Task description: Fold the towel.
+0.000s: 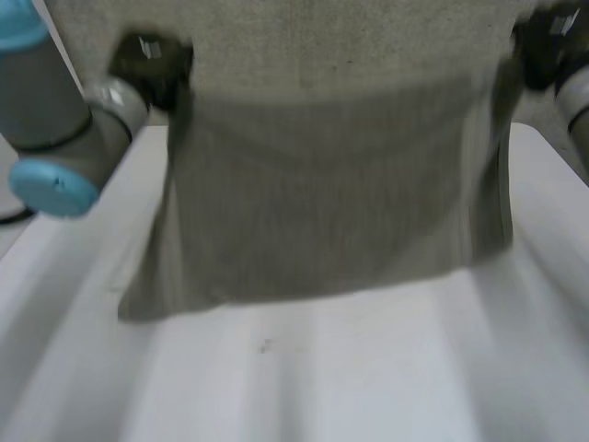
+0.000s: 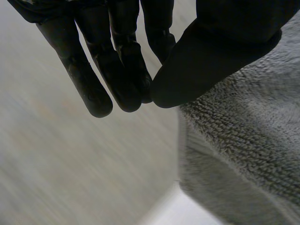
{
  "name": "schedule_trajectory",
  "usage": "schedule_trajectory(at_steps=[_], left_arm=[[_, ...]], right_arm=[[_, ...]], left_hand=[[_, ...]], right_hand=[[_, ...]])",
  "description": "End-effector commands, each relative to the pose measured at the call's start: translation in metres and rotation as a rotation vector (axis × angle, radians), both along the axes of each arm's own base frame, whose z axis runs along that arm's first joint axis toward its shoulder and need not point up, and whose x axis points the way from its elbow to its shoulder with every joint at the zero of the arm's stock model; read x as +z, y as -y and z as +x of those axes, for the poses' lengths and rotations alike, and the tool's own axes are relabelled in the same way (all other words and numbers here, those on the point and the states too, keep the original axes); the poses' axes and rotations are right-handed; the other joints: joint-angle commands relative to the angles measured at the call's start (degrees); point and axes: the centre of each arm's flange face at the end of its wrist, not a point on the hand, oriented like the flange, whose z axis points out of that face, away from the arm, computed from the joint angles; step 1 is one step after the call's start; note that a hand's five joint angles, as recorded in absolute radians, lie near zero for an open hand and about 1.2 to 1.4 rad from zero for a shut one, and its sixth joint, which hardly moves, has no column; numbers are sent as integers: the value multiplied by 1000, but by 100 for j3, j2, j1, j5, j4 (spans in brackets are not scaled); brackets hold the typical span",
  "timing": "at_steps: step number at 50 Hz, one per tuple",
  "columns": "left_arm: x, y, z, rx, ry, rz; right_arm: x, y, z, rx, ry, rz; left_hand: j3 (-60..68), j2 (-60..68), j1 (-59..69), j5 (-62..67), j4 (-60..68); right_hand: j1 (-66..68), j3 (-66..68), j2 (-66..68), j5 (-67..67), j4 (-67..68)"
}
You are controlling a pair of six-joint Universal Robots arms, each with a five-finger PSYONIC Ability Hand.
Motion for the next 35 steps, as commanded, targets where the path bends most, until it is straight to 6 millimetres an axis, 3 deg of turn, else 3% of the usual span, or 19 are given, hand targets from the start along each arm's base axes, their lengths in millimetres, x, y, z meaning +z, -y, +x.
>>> schedule_trajectory(at_steps=[1,5,7,8,9,10,12,13,14,15,16,17,18,20,21,23,24,28,35], left_arm=[[129,-4,0,18,-196,-501],[129,-12,5,31,-206,-474],[119,-14,10,45,-198,-422],[100,-14,13,56,-180,-349],[82,-16,17,66,-158,-273],[82,-17,17,66,-158,-273],[37,-26,28,87,-93,-105],[36,-26,28,87,-93,-104],[11,-31,35,99,-61,-19],[11,-31,35,99,-60,-18],[-16,-37,40,106,-27,63],[-44,-46,42,103,8,148],[-44,-47,42,103,8,149],[-91,-65,44,95,64,287],[-92,-65,44,95,65,287],[-135,-76,45,90,108,380],[-135,-76,45,90,109,380],[-170,-89,47,84,139,451],[-170,-91,49,86,129,437]], right_arm=[[107,-16,0,42,215,-523],[104,-25,0,61,204,-494],[84,-29,1,89,170,-388],[84,-29,1,89,170,-388],[68,-32,4,116,145,-301],[68,-32,4,117,145,-300],[33,-39,6,157,111,-118],[33,-40,6,157,111,-117],[16,-43,4,162,95,-37],[-3,-46,1,157,80,44],[-3,-46,1,157,80,45],[-24,-48,-3,150,63,121],[-24,-48,-3,150,63,122],[-65,-57,-8,134,16,245],[-65,-57,-8,134,16,246],[-105,-69,-11,123,-46,359],[-106,-69,-11,123,-46,360],[-138,-84,-17,110,-95,456],[-145,-85,-27,82,-82,461]], left_hand=[[1026,1018,1139,1069,1024],[1026,1018,1139,1069,1024],[1026,1018,1139,1069,1024],[1026,1018,1139,1069,1024],[1026,1018,1139,1069,1024],[1026,1018,1139,1069,1024],[1026,1018,1139,1069,1024],[1026,1018,1139,1069,1024],[1026,1018,1139,1069,1024],[1026,1018,1139,1069,1024],[1026,1018,1139,1069,1024],[1026,1018,1139,1069,1024],[1026,1018,1139,1069,1024],[1026,1018,1139,1069,1024],[1026,1018,1139,1069,1024],[1026,1018,1139,1069,1024],[1026,1018,1139,1069,1024],[1026,1018,1139,1069,1024],[1026,1018,1139,1069,1024]], right_hand=[[15,1044,1045,1072,1028],[15,1044,1045,1072,1028],[15,1044,1045,1072,1028],[15,1044,1045,1072,1028],[15,1044,1045,1072,1028],[15,1044,1045,1072,1028],[15,1044,1045,1072,1028],[15,1044,1045,1072,1028],[15,1044,1045,1072,1028],[15,1044,1045,1072,1028],[15,1044,1045,1072,1028],[15,1044,1045,1072,1028],[15,1044,1045,1072,1028],[15,1044,1045,1072,1028],[15,1044,1045,1072,1028],[15,1044,1045,1072,1028],[15,1044,1045,1072,1028],[15,1044,1045,1072,1028],[15,1044,1045,1072,1028]])
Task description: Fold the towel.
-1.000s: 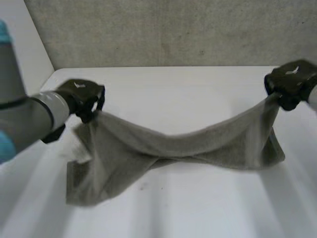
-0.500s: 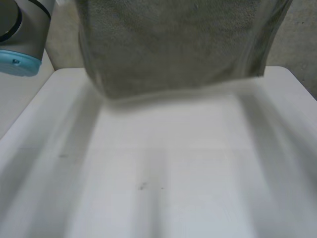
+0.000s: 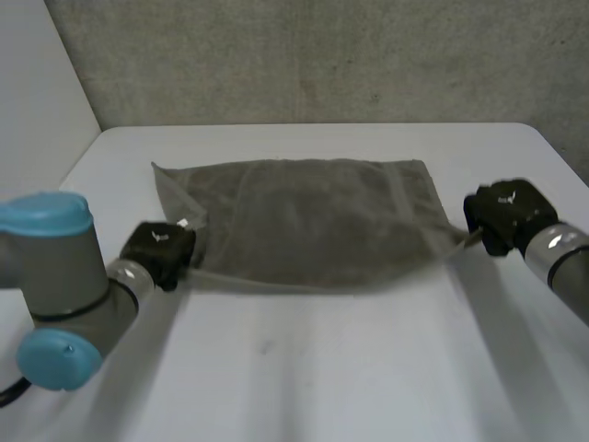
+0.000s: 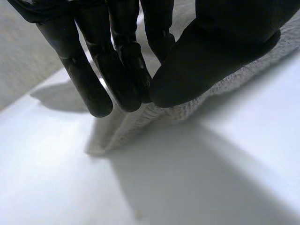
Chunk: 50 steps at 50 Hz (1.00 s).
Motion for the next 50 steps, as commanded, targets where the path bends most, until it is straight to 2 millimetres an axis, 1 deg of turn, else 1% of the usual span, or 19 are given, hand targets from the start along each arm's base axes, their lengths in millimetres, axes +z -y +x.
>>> schedule_trajectory(at_steps=[1,5,6,7,8,9,13,15,18,20,26,28,32,34,37,41,43,48,50], left_arm=[[1,0,2,5,-14,-33],[9,2,2,8,-30,-70],[10,2,3,11,-33,-79],[10,2,4,13,-36,-87],[10,2,4,13,-36,-87],[10,2,5,16,-39,-96],[11,1,6,18,-41,-107],[14,0,8,19,-42,-115],[17,-1,9,21,-44,-121],[25,-3,11,24,-44,-135],[34,-5,16,27,-16,-162],[38,-2,25,36,27,-178],[37,-1,29,15,63,-189],[33,-1,25,-60,83,-190],[32,-1,24,-95,93,-192],[21,-6,23,-190,116,-169],[17,-8,24,-208,120,-160],[8,-7,38,-233,121,-136],[3,-8,38,-271,115,-129]], right_arm=[[-10,-2,-9,-29,1,3],[-10,-1,-11,-37,12,-4],[-11,-1,-11,-40,17,-3],[-12,-1,-12,-42,18,1],[-12,-1,-12,-42,18,1],[-13,-2,-12,-41,20,0],[-15,-2,-12,-44,20,-8],[-18,-3,-13,-42,21,-5],[-20,-3,-12,-41,21,-2],[-21,-4,-12,-41,21,1],[-20,-4,-12,-39,20,-1],[-21,-4,-12,-39,20,1],[-21,-3,-12,-37,19,0],[-21,-3,-12,-36,16,-1],[-21,-4,-12,-37,13,0],[-21,-3,-13,-38,13,-2],[-21,-3,-13,-38,13,0],[-21,-3,-13,-39,10,-1],[-22,-3,-13,-39,9,0]], left_hand=[[793,786,908,838,793],[505,498,620,550,505],[-161,-168,-46,-116,-161],[-1317,-1324,-1202,-1272,-1317],[-1329,-1336,-1213,-1284,-1329],[-2178,-2185,-2063,-2133,-2178],[-2708,-2715,-2593,-2663,-2708],[-3863,-3870,-3747,-3818,-3863],[-4188,-4195,-4073,-4143,-4188],[-4490,-4497,-4374,-4445,-4490],[-4710,-4717,-4594,-4665,-4710],[-5413,-5419,-5297,-5367,-5413],[-5585,-5591,-5469,-5539,-5585],[-5467,-5474,-5352,-5422,-5467],[-5366,-5373,-5251,-5321,-5366],[-4863,-4870,-4747,-4818,-4863],[-4659,-4666,-4544,-4614,-4659],[-4357,-4363,-4241,-4312,-4357],[-3821,-3828,-3706,-3776,-3821]], right_hand=[[15,1039,1043,1068,1027],[15,1039,1043,1068,1027],[15,1039,1043,1068,1027],[15,1039,1043,1068,1027],[15,1039,1043,1068,1027],[15,1039,1043,1068,1027],[15,1039,1043,1068,1027],[15,1039,1043,1068,1027],[15,1039,1043,1068,1027],[15,1039,1043,1068,1027],[15,1039,1043,1068,1027],[15,1039,1043,1068,1027],[15,1039,1043,1068,1027],[15,1039,1043,1068,1027],[15,1039,1043,1068,1027],[15,1039,1043,1068,1027],[15,1039,1043,1068,1027],[15,1039,1043,1068,1027],[15,1039,1043,1068,1027]])
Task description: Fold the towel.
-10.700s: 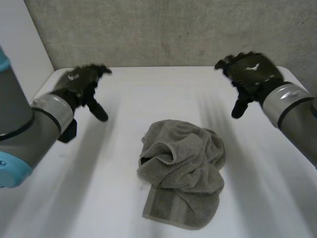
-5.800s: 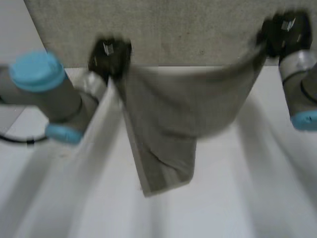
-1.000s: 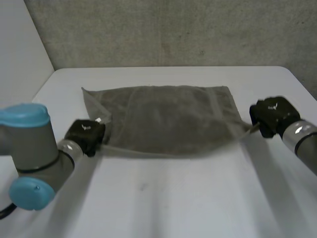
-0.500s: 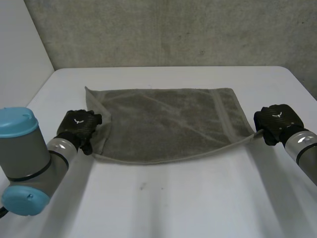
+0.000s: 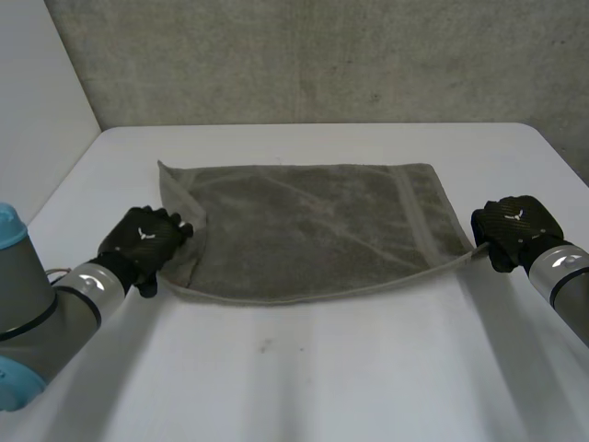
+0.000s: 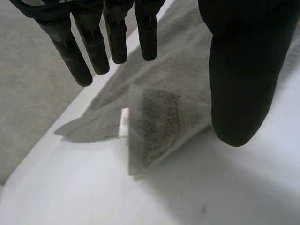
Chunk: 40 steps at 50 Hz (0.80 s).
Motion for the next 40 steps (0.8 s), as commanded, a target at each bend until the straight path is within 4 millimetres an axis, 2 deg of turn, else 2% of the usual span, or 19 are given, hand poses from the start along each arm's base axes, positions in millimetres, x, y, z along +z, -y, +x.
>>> schedule_trajectory(at_steps=[1,18,40], left_arm=[[-12,-1,10,-60,0,31],[-32,18,9,-80,-13,-17],[-45,30,7,-84,-11,-4]], right_arm=[[-1,0,0,0,-3,1],[-3,-2,0,-2,-6,9],[-6,-1,0,-3,-8,6]], left_hand=[[1111,1113,1119,1135,1123],[2640,2642,2649,2665,2652],[2675,2677,2684,2699,2687]], right_hand=[[15,1039,1044,1066,1027],[15,1039,1044,1066,1027],[15,1039,1044,1066,1027]])
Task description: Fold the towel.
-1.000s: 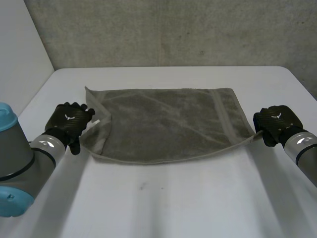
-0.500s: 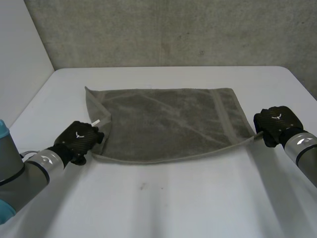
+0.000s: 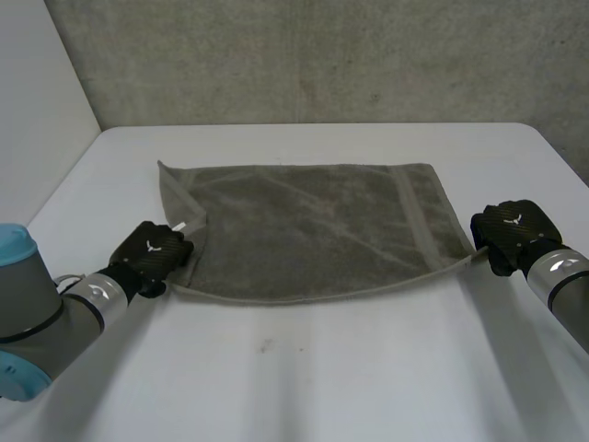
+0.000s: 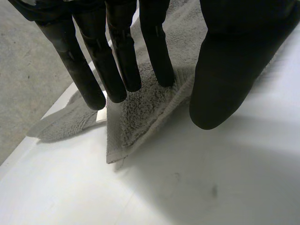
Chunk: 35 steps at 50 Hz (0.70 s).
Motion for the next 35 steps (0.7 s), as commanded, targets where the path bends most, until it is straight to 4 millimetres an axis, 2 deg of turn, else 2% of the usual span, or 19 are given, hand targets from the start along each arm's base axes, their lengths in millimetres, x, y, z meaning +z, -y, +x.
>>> schedule_trajectory(at_steps=[1,4,6,7,8,13,15,16,17,18,19,20,21,22,23,24,25,29,35], left_arm=[[-1,2,0,0,0,0],[-4,4,-1,-3,0,4],[-6,6,-3,-6,0,4],[-6,6,-3,-6,0,4],[-6,7,-3,-6,-1,-2],[1,12,-4,0,8,-35],[18,14,-6,3,10,-84],[18,14,-6,3,10,-85],[36,14,-5,13,9,-134],[36,14,-5,13,9,-135],[59,12,-3,40,9,-194],[59,12,-3,41,9,-195],[81,8,-1,72,11,-247],[100,1,0,93,14,-277],[100,1,0,94,14,-278],[117,-7,1,110,14,-297],[132,-17,3,123,15,-308],[149,-36,6,129,24,-279],[144,-84,14,105,146,-74]], right_arm=[[0,0,0,1,0,-1],[0,1,0,-2,0,-3],[0,1,0,-3,1,-2],[0,1,0,-3,1,-2],[1,1,0,-3,1,-5],[7,3,-1,-8,0,-25],[16,6,-1,-14,3,-44],[16,6,-1,-14,3,-44],[24,7,-1,-16,2,-68],[33,7,-1,-19,1,-82],[33,7,-1,-19,1,-82],[45,5,-1,-22,1,-94],[61,3,-1,-21,0,-112],[61,3,-1,-21,0,-112],[79,-2,-2,-21,-2,-127],[93,-8,-2,-20,-5,-126],[93,-8,-2,-20,-5,-126],[119,-27,-4,-11,-42,-77],[123,-44,-9,7,-133,-9]], left_hand=[[584,582,584,596,578],[971,968,971,983,965],[2962,2960,2963,2974,2957],[2972,2970,2973,2984,2967],[3853,3851,3853,3865,3847],[3862,3859,3862,3874,3856],[3862,3859,3862,3874,3856],[3862,3859,3862,3874,3856],[3862,3859,3862,3874,3856],[3862,3859,3862,3874,3856],[3862,3859,3862,3874,3856],[3862,3859,3862,3874,3856],[3862,3859,3862,3874,3856],[3862,3859,3862,3874,3856],[3862,3859,3862,3874,3856],[3862,3859,3862,3874,3856],[3862,3859,3862,3874,3856],[3862,3859,3862,3874,3856],[3862,3859,3862,3874,3856]], right_hand=[[15,1039,1043,1067,1027],[15,1039,1043,1067,1027],[15,1039,1043,1067,1027],[15,1039,1043,1067,1027],[15,1039,1043,1067,1027],[15,1039,1043,1067,1027],[15,1039,1043,1067,1027],[15,1039,1043,1067,1027],[15,1039,1043,1067,1027],[15,1039,1043,1067,1027],[15,1039,1043,1067,1027],[15,1039,1043,1067,1027],[15,1039,1043,1067,1027],[15,1039,1043,1067,1027],[15,1039,1043,1067,1027],[15,1039,1043,1067,1027],[15,1039,1043,1067,1027],[15,1039,1043,1067,1027],[15,1039,1043,1067,1027]])
